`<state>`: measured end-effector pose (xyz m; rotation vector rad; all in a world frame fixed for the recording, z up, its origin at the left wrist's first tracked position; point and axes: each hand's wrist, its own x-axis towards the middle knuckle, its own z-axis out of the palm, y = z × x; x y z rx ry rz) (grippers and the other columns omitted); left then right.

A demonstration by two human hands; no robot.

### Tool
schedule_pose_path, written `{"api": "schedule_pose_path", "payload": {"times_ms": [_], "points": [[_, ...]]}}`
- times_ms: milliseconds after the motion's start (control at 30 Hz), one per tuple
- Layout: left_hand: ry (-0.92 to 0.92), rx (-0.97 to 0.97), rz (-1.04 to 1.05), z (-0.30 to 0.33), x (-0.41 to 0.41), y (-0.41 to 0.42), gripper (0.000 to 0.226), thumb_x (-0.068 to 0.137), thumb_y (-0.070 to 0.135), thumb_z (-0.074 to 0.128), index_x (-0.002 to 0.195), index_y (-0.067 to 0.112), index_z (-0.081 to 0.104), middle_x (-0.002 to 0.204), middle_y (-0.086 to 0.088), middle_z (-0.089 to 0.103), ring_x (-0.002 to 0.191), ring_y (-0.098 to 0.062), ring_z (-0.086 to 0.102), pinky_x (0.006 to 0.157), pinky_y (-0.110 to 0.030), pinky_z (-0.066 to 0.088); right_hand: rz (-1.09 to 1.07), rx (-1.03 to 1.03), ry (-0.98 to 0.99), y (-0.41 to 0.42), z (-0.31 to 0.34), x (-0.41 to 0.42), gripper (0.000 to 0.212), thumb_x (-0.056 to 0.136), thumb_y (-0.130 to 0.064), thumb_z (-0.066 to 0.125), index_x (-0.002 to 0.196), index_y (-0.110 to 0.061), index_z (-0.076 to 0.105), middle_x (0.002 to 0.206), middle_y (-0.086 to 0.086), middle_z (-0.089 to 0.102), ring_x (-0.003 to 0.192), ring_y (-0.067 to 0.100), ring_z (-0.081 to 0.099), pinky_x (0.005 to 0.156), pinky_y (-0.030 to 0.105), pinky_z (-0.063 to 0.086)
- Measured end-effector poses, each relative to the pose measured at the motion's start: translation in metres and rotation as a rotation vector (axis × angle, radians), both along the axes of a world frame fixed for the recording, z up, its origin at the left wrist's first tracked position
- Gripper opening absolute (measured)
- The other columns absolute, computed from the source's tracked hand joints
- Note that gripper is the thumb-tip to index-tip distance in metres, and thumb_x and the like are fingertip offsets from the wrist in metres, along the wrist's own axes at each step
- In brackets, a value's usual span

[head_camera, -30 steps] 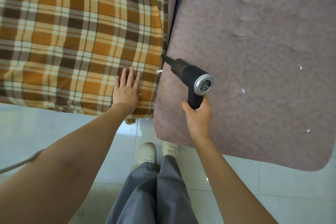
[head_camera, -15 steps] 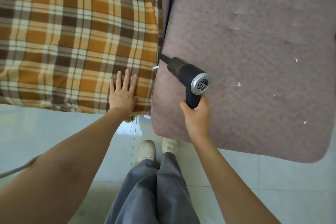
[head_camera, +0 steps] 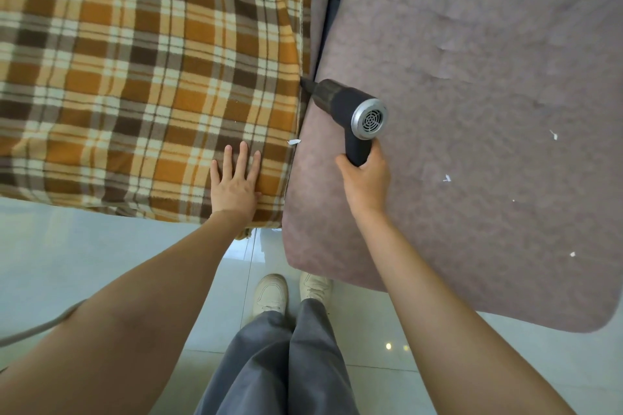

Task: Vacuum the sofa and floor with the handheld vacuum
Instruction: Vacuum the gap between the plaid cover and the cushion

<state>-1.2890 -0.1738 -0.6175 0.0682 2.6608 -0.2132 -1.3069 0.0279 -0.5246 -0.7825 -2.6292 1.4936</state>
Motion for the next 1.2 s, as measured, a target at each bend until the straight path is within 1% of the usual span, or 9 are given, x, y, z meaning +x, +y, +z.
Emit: {"api": "schedule_pose_path", "payload": {"times_ms": [167, 267, 300, 433, 567, 733, 800, 867, 1200], "points": [[0.0, -0.009, 0.001, 0.001, 0.001, 0.0, 0.083, 0.098, 0.049, 0.036, 0.149, 0.021, -0.022, 0.158, -0.008, -0.022, 0.145, -0.035, -0.016, 0.119, -0.051, 0.001, -0.01, -0.03, 0.0, 0.005, 0.004, 0.025, 0.031, 0.074, -0.012, 0.07, 0.104, -0.011, 0.061, 0.089, -0.001, 0.065, 0.08, 0.018, 0.06, 0.069, 0.025, 0.044], [-0.006, -0.016, -0.005, 0.002, 0.0, 0.001, 0.082, 0.098, 0.049, 0.035, 0.149, 0.021, -0.023, 0.158, -0.009, -0.023, 0.145, -0.035, -0.016, 0.119, -0.051, 0.001, -0.052, -0.049, -0.005, 0.008, 0.014, 0.047, 0.03, 0.075, -0.008, 0.069, 0.103, -0.01, 0.061, 0.083, -0.006, 0.061, 0.072, 0.008, 0.057, 0.063, 0.009, 0.039], [-0.006, -0.015, -0.005, 0.002, 0.0, 0.0, 0.082, 0.098, 0.049, 0.035, 0.148, 0.021, -0.023, 0.158, -0.009, -0.023, 0.145, -0.035, -0.016, 0.119, -0.051, 0.002, -0.067, -0.063, -0.011, 0.009, 0.017, 0.055, 0.029, 0.075, -0.007, 0.069, 0.102, -0.011, 0.06, 0.082, -0.007, 0.061, 0.072, 0.006, 0.056, 0.064, 0.009, 0.04], [-0.005, -0.017, -0.017, 0.003, 0.001, 0.0, 0.081, 0.098, 0.048, 0.035, 0.149, 0.021, -0.023, 0.158, -0.009, -0.023, 0.145, -0.035, -0.016, 0.119, -0.051, 0.003, -0.136, -0.134, -0.049, 0.013, 0.025, 0.078, 0.024, 0.076, -0.006, 0.069, 0.096, -0.015, 0.059, 0.077, -0.011, 0.061, 0.069, 0.007, 0.056, 0.066, 0.023, 0.046], [0.0, -0.013, -0.017, 0.003, 0.001, -0.001, 0.082, 0.098, 0.049, 0.036, 0.149, 0.021, -0.021, 0.158, -0.009, -0.021, 0.146, -0.035, -0.015, 0.119, -0.051, 0.003, -0.148, -0.153, -0.057, 0.016, 0.031, 0.096, 0.023, 0.077, -0.005, 0.069, 0.092, -0.017, 0.057, 0.074, -0.009, 0.061, 0.068, 0.014, 0.056, 0.066, 0.03, 0.048], [0.01, -0.008, -0.021, 0.004, 0.002, -0.001, 0.082, 0.098, 0.049, 0.038, 0.15, 0.022, -0.019, 0.159, -0.008, -0.02, 0.146, -0.035, -0.013, 0.119, -0.051, 0.002, -0.113, -0.162, -0.059, 0.017, 0.034, 0.111, 0.021, 0.078, -0.005, 0.069, 0.093, -0.014, 0.058, 0.074, -0.007, 0.06, 0.065, 0.011, 0.055, 0.061, 0.021, 0.047], [0.017, -0.005, -0.021, 0.003, 0.002, -0.002, 0.082, 0.097, 0.049, 0.038, 0.15, 0.022, -0.019, 0.159, -0.008, -0.019, 0.146, -0.034, -0.013, 0.119, -0.051, 0.002, -0.103, -0.171, -0.059, 0.014, 0.035, 0.115, 0.024, 0.078, -0.004, 0.07, 0.093, -0.018, 0.057, 0.075, -0.01, 0.06, 0.065, 0.003, 0.055, 0.06, 0.013, 0.046], [0.02, -0.007, -0.021, 0.002, 0.003, -0.002, 0.082, 0.097, 0.05, 0.038, 0.15, 0.022, -0.019, 0.159, -0.008, -0.019, 0.146, -0.034, -0.013, 0.119, -0.051, 0.002, -0.097, -0.179, -0.059, 0.012, 0.036, 0.119, 0.027, 0.078, -0.005, 0.07, 0.092, -0.024, 0.056, 0.078, -0.013, 0.061, 0.067, 0.0, 0.057, 0.062, 0.01, 0.046], [0.019, -0.009, -0.034, -0.001, 0.002, -0.004, 0.082, 0.097, 0.05, 0.038, 0.15, 0.022, -0.019, 0.159, -0.008, -0.019, 0.146, -0.034, -0.013, 0.119, -0.051, 0.003, -0.102, -0.186, -0.12, 0.001, 0.028, 0.133, 0.028, 0.076, -0.008, 0.069, 0.083, -0.03, 0.053, 0.073, -0.01, 0.059, 0.067, 0.01, 0.054, 0.071, 0.039, 0.053]]}}
